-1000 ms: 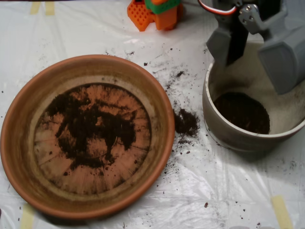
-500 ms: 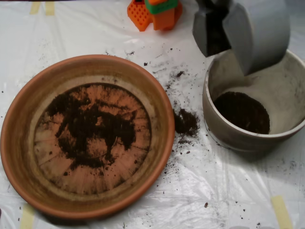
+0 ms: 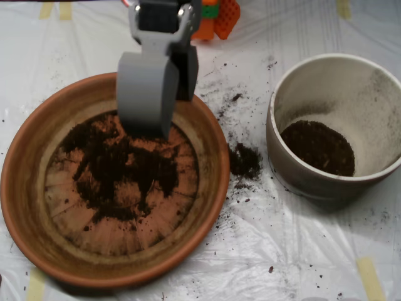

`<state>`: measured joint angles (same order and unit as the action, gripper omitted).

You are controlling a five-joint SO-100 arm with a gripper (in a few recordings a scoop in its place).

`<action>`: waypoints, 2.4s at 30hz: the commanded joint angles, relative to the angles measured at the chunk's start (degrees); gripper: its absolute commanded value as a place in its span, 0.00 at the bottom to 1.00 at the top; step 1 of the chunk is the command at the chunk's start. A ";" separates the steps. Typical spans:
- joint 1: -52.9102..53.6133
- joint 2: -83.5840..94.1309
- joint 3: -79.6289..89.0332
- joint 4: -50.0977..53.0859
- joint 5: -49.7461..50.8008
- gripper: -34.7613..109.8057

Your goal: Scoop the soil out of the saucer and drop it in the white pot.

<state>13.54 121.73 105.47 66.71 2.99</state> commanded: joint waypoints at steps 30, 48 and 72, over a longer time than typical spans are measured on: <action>23.38 -48.87 -14.06 -7.12 -10.11 0.52; 21.36 -44.12 -7.21 -8.96 -14.24 0.27; 16.08 -9.76 20.83 -39.11 -17.14 0.24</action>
<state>30.23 100.72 125.95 28.92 -17.31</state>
